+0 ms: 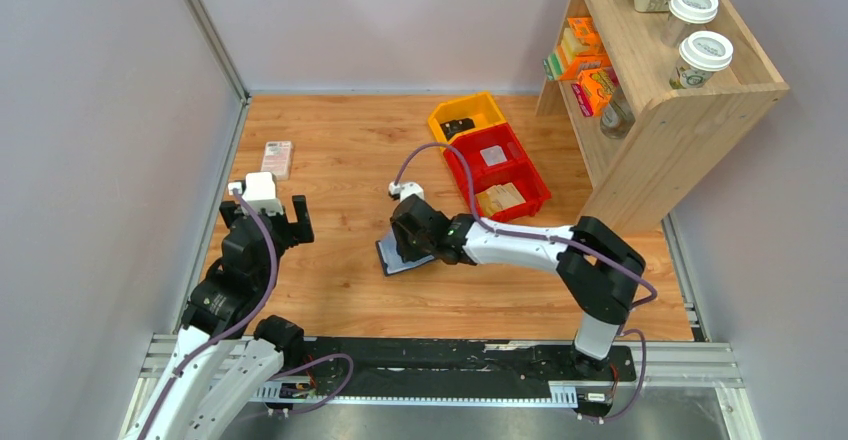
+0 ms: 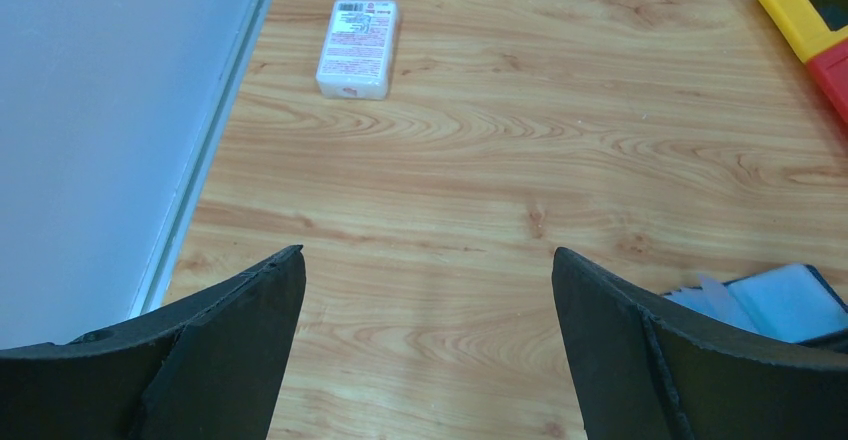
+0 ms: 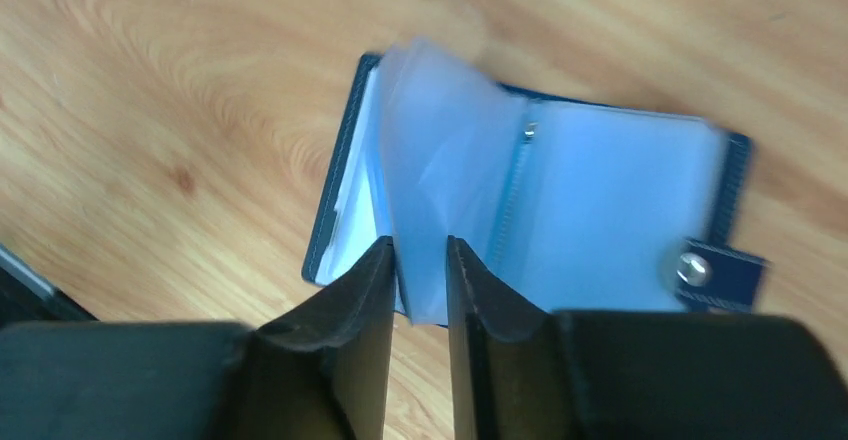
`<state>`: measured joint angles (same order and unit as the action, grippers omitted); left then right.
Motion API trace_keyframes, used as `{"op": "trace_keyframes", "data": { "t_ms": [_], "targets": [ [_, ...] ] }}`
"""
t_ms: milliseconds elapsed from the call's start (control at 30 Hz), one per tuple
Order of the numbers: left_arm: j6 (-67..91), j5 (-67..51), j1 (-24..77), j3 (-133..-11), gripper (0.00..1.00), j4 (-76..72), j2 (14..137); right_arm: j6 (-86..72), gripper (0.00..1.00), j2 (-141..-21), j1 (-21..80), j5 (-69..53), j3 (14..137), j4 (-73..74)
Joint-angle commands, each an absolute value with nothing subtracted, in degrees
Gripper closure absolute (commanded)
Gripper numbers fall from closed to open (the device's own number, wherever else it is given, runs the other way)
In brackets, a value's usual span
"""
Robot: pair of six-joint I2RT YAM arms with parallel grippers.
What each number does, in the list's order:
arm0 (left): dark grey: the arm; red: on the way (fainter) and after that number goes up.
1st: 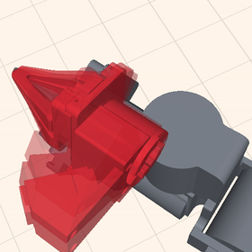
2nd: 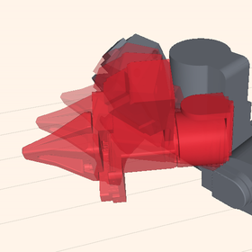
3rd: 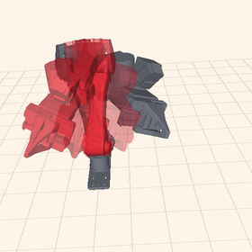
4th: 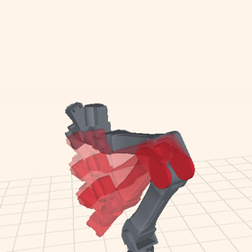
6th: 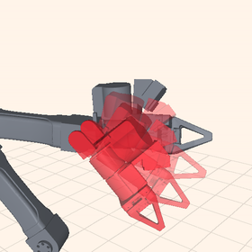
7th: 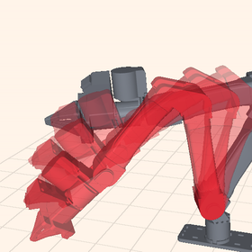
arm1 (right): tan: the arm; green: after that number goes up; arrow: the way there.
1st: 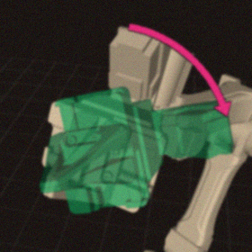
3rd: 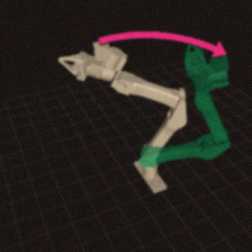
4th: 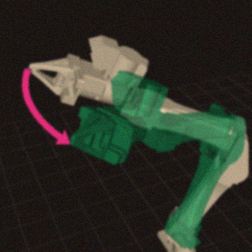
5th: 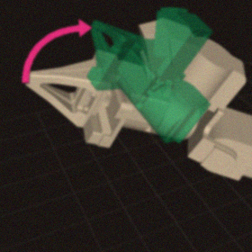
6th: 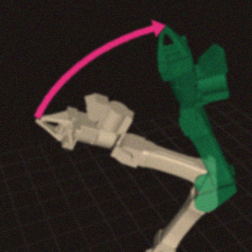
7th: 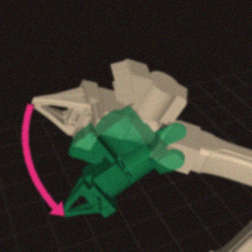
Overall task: Take the credit cards out of the card holder
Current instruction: Move the card holder to the center of the board, then reset both arms
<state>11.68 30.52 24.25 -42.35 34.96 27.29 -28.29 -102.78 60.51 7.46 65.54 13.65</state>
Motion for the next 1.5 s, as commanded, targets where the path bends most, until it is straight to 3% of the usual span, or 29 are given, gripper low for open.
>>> {"op": "trace_keyframes", "data": {
  "t_ms": [0, 167, 367, 667, 1100, 1467],
  "targets": [
    [12.4, 30.8, 24.0, -42.3, 0.0, 34.4, 26.5, -29.5, 0.63, -96.7, 56.3, 12.6, 66.4, 14.8],
    [12.4, 31.1, 24.0, -42.2, 0.0, 34.5, 26.4, -30.1, 0.24, -93.5, 51.2, 19.2, 67.6, 21.2],
    [12.9, 32.0, 24.0, -42.3, 0.0, 35.1, 25.9, -28.4, 0.0, -84.1, 47.0, 25.0, 63.6, 22.6],
    [15.7, 34.7, 24.0, -44.3, 0.0, 39.0, 23.6, -26.0, 0.0, -64.4, 42.6, 33.6, 54.8, 25.4],
    [16.4, 38.8, 24.0, -51.7, 0.0, 45.0, 13.7, -11.1, 0.0, -25.8, 43.0, 32.5, 40.8, 19.7],
    [11.1, 42.8, 24.0, -49.8, 0.0, 45.0, 2.5, -7.4, 0.0, -5.4, 43.1, 49.9, 39.6, 29.7]
  ]
}}
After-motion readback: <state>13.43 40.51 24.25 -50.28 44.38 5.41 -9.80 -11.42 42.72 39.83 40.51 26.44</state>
